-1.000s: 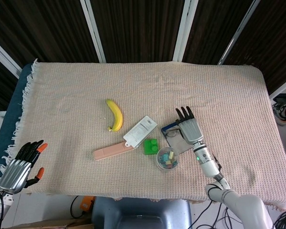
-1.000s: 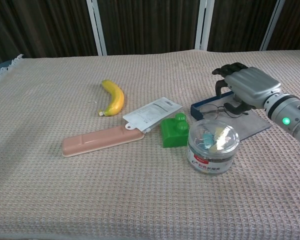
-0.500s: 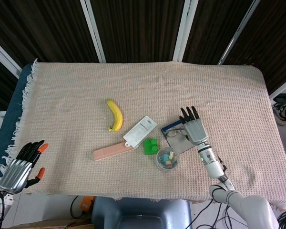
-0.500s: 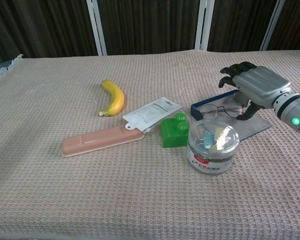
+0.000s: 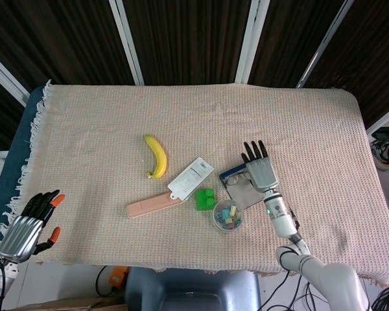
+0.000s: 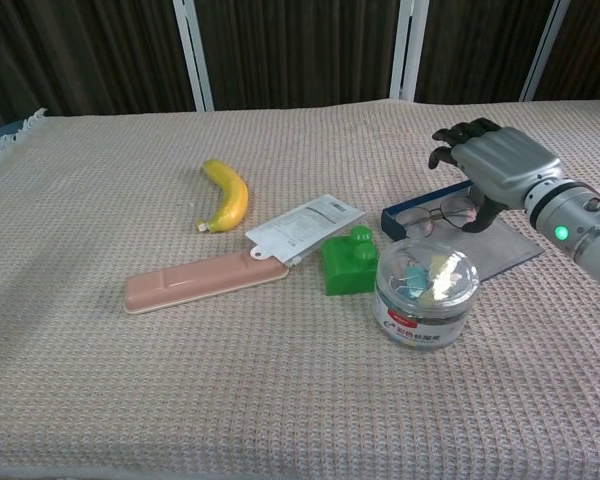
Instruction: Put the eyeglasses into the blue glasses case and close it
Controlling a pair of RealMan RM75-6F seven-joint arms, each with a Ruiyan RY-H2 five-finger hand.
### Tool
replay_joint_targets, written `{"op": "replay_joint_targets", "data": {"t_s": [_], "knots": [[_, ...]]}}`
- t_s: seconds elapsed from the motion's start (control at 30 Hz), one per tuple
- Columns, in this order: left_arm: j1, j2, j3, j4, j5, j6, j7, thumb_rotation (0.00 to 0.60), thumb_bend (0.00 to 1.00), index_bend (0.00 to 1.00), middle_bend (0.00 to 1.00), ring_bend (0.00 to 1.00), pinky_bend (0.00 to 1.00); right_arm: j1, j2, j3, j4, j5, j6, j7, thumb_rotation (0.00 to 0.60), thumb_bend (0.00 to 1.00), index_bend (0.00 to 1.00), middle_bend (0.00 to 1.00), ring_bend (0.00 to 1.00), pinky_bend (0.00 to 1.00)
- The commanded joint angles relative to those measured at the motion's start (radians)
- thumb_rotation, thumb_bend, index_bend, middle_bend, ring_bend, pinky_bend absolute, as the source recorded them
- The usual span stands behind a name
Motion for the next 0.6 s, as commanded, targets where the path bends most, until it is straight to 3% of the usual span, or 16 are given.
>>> {"op": "replay_joint_targets", "data": {"t_s": [0.03,0.43,0.6], "knots": [[0.0,0.0,0.0,0.001,-0.001,0.0,-0.002,0.6,0.46,0.0,0.0,0.0,0.07,0.006,-0.006,0.005,0.005,0.004,-0.002,-0.003,0.6,0.22,0.37,0.16,0.0,0.0],[0.0,-0.001,-0.001,0.0,-0.004,-0.002,0.005,0.6,0.46,0.0,0.0,0.0,0.07,0.018,-0.004,0.003,0.013,-0.001,0.006,-0.005,0.6,0.22,0.37,0.16,0.0,0.0],[-0.001,-0.001,-0.001,0.0,-0.003,-0.003,0.006,0.6,0.46,0.0,0.0,0.0,0.07,-0.022,0.052,-0.033,-0.057,-0.036,0.055,0.036,0.6,0.22,0.36,0.15,0.0,0.0]]}}
